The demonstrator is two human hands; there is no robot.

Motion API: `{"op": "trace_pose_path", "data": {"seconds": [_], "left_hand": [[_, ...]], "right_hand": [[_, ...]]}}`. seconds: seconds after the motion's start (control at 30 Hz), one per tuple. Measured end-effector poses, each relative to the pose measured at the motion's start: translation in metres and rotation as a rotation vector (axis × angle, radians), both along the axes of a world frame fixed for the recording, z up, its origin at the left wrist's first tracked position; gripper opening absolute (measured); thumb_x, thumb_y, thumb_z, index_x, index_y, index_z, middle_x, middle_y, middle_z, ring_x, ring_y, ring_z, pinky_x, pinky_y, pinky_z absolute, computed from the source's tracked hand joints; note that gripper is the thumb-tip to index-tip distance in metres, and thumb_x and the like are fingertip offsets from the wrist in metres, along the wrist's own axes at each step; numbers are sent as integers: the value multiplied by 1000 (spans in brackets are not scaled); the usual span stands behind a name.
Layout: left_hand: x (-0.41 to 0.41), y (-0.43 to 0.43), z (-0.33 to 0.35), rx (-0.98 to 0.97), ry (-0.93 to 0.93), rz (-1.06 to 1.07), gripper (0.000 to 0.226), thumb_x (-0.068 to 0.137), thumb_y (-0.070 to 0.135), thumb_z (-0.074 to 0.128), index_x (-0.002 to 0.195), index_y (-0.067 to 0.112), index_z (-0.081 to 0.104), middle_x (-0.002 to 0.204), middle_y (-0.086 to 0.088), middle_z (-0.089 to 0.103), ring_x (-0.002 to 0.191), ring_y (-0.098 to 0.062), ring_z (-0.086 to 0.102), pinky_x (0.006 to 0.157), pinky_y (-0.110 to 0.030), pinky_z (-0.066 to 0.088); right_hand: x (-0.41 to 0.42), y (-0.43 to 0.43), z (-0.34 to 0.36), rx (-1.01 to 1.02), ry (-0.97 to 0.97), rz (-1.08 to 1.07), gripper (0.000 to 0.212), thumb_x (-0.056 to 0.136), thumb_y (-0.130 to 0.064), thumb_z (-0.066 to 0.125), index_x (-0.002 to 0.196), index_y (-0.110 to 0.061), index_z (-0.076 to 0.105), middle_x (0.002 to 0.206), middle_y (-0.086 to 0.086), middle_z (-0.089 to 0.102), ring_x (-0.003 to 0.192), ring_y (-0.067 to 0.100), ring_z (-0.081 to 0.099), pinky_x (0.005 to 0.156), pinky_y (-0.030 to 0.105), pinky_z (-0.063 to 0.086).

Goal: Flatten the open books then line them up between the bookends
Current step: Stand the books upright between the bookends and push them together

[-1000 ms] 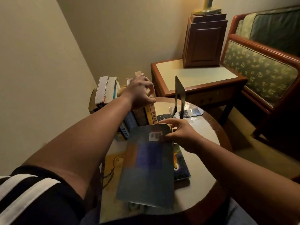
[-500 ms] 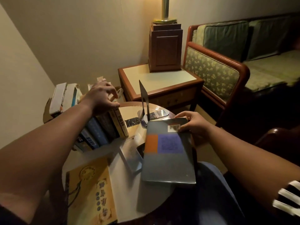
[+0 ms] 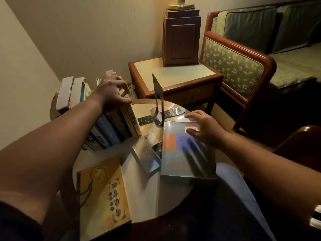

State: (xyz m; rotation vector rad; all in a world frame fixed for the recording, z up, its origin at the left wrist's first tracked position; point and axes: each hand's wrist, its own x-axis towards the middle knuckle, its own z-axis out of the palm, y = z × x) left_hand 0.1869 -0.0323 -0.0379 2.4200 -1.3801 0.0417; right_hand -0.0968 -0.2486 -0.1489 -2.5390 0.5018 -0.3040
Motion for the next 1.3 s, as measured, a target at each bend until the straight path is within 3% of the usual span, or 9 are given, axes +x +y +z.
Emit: {"op": "trace_pose_path", "data": {"seconds": [0.17,0.3,0.4,0.5,0.77,0.93,1.07,1.2,1.3], "left_hand": [[-5,1,0,-12,-14,22,31,72,44,77,93,22,68,125,-10,52,123,-31,43,96,-48,43],[-5,2,1,8,3,25,35,67,52,74,90,27,67,123,-13,54,122,-32,43,99,-49,43],[-6,1,2,24,-21,40,34,72,44,78,96,22,68,129,-15,52,128,-35,40,104,-50,39],[-7,-1,4,38,-25,51,36,74,40,80,99,17,70,132,-15,50,130,-35,39,104,-49,38],[-12,0,3,11,-35,56,30,75,42,77,96,22,68,131,-12,50,128,-33,40,102,-49,41],[-11,3,4,6,-21,46,29,76,41,77,95,22,67,134,-12,49,132,-32,37,103,-51,40],[-12,3,2,-7,-18,34,27,76,41,76,94,23,66,137,-12,47,135,-32,36,104,-50,39],[-9,2,2,-21,-22,35,30,76,38,76,98,19,69,138,-13,48,136,-33,35,103,-49,37],[-8,2,1,-15,-24,46,34,76,38,78,103,19,68,140,-12,47,137,-33,34,104,-51,37]], "right_hand": [[-34,84,-2,-82,279,413,68,84,-54,67,144,-48,34,152,-5,33,137,17,34,108,36,41],[-39,106,-14,-389,457,496,100,76,-60,73,146,-64,2,163,5,-7,148,37,-1,117,60,16],[-37,112,-16,-458,502,521,102,80,-51,73,143,-66,-5,161,4,-22,146,41,-18,113,70,3],[-27,111,-17,-526,496,501,94,81,-48,74,145,-61,7,162,6,-12,146,43,-5,114,68,19],[-23,102,-22,-511,401,481,79,75,-49,79,137,-47,29,161,8,4,144,41,15,109,64,33],[-35,98,-1,-432,223,476,56,84,-26,74,131,-29,44,147,18,39,120,38,53,84,44,58],[-51,80,27,-356,178,424,64,82,-17,76,140,-28,49,146,7,46,122,29,57,86,27,54],[-49,61,62,-267,38,372,56,83,-21,76,134,-28,54,130,-2,59,111,9,60,85,8,45],[-36,43,92,-165,-11,296,56,83,-23,78,131,-29,52,114,-5,68,98,5,67,76,21,58]]}}
